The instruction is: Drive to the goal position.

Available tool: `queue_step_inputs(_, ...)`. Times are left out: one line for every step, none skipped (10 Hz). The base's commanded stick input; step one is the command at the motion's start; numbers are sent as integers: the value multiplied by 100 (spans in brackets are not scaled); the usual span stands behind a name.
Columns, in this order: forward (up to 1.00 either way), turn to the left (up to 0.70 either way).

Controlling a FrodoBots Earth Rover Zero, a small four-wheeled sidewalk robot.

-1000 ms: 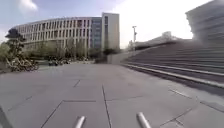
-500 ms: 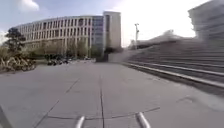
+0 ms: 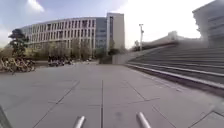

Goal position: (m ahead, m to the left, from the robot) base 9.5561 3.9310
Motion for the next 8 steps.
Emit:
queue_step_inputs(100, 0)
queue_step_inputs(100, 0)
queue_step_inputs(100, 8)
queue_step_inputs(100, 27)
queue_step_inputs(100, 27)
queue_step_inputs(100, 27)
queue_step_inputs(100, 22)
queue_step_inputs(100, 8)
